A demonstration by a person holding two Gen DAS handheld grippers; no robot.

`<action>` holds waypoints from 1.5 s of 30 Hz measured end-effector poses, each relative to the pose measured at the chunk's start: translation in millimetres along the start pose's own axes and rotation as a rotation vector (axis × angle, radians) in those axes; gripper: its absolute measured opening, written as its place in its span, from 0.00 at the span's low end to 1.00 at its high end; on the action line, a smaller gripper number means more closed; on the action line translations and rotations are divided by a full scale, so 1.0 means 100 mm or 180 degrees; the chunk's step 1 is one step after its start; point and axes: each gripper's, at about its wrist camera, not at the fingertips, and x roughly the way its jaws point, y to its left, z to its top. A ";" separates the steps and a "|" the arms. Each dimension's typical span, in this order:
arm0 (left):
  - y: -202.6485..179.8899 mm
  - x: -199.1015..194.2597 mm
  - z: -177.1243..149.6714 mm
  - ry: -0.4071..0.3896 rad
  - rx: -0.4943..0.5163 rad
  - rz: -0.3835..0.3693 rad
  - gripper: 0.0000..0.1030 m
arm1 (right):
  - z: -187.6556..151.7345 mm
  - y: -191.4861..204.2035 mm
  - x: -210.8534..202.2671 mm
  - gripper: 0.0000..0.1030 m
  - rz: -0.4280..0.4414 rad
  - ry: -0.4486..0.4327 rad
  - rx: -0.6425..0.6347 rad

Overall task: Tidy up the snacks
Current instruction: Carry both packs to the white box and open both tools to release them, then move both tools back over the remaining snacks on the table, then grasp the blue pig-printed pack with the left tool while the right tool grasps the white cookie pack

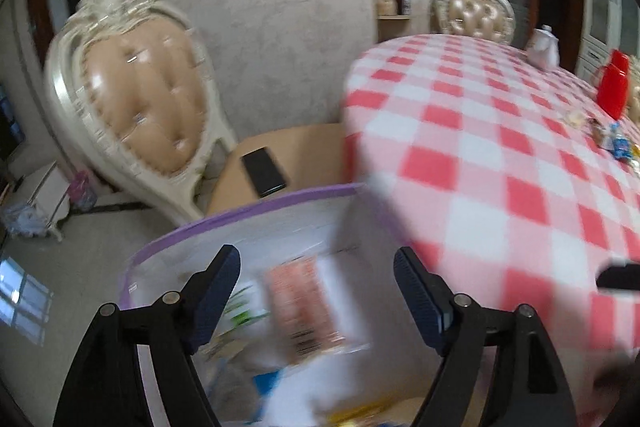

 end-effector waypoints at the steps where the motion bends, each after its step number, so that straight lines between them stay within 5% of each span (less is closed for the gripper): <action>1: -0.11 0.00 0.06 -0.0003 0.0033 -0.0090 0.78 | -0.01 -0.15 -0.09 0.60 -0.0123 -0.0041 0.0088; 9: -1.68 0.06 0.66 0.0121 0.0412 -0.1478 0.81 | -0.42 -1.52 -1.01 0.64 -0.1338 -0.0279 0.1152; 13: -2.54 0.19 0.91 0.0040 0.0424 -0.1912 0.81 | -0.72 -2.09 -1.68 0.64 -0.2230 -0.0420 0.1631; 17: -3.37 0.33 1.07 0.0042 0.0390 -0.2296 0.81 | -1.09 -2.61 -2.31 0.64 -0.2804 -0.0569 0.2269; 21: -3.93 0.50 1.20 0.0018 0.0374 -0.2452 0.81 | -1.39 -2.92 -2.68 0.64 -0.2995 -0.0831 0.2862; 25: -4.24 0.74 1.32 0.0030 0.0135 -0.2581 0.81 | -1.40 -3.07 -2.75 0.64 -0.3253 -0.0867 0.2822; 36: -4.29 0.87 1.41 -0.0271 -0.0024 -0.2699 0.81 | -1.19 -3.83 -2.45 0.64 -0.3163 -0.0831 0.3243; 45: -4.07 0.97 1.48 -0.0282 -0.0339 -0.2591 0.81 | -0.85 -4.15 -1.94 0.65 -0.3840 0.0061 0.3106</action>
